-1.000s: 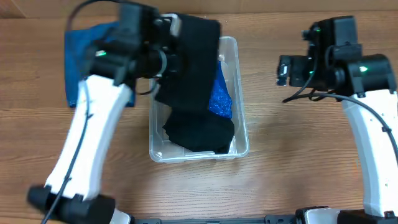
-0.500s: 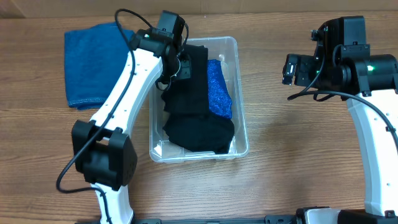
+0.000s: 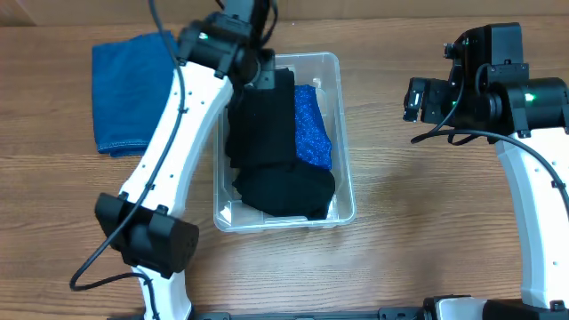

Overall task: Pack container
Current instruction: 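Lower the black cloth into the bin's left side and release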

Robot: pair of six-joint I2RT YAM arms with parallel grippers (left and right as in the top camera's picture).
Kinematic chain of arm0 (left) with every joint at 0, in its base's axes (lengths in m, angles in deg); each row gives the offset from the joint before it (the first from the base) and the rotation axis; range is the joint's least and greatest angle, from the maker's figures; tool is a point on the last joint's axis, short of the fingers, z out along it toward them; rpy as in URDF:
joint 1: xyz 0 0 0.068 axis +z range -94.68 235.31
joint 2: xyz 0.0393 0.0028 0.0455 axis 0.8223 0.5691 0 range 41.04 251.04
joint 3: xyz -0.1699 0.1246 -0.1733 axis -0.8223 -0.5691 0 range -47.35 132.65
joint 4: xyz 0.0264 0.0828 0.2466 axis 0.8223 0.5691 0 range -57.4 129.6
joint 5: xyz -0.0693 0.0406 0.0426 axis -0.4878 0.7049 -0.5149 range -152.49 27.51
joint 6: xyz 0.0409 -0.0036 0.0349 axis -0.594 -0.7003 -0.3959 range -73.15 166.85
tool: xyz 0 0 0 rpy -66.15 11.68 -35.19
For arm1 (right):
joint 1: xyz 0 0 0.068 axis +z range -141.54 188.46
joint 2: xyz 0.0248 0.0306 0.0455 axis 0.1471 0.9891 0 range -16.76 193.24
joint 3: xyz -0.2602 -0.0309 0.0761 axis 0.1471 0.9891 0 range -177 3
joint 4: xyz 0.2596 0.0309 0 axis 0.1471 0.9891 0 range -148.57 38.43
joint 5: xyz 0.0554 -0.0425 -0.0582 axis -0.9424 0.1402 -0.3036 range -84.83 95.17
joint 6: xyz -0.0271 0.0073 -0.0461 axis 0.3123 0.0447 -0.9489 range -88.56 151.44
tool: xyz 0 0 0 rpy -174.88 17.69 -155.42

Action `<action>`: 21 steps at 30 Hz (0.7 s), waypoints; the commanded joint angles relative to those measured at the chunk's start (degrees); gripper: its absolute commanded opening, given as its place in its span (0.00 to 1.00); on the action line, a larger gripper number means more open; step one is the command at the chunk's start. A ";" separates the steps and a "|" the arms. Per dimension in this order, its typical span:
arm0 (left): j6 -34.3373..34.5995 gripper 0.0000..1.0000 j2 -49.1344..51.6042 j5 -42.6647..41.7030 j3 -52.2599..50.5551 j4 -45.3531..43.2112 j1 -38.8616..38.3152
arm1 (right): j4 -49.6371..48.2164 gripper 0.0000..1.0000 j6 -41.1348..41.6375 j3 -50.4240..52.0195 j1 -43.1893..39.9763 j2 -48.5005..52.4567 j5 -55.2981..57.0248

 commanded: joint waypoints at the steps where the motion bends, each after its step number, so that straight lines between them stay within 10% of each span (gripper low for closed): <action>1: 1.49 0.04 7.30 -0.20 -6.80 0.48 0.48 | -0.11 1.00 0.20 0.26 -0.11 -0.11 -0.31; 6: 2.51 0.08 18.97 -3.34 -13.09 4.70 0.59 | -0.09 1.00 0.20 0.26 -0.11 -0.11 -0.31; 12: 0.17 0.12 7.65 0.72 1.81 12.87 1.49 | -0.11 1.00 0.02 0.26 -0.11 -0.11 -0.28; 15: 0.17 0.89 -4.09 4.09 6.47 13.09 5.29 | -0.13 1.00 0.00 0.26 -0.11 -0.11 -0.28; 21: -0.15 1.00 -9.22 2.49 6.03 17.00 23.34 | -0.13 1.00 0.02 0.26 -0.11 -0.11 -0.28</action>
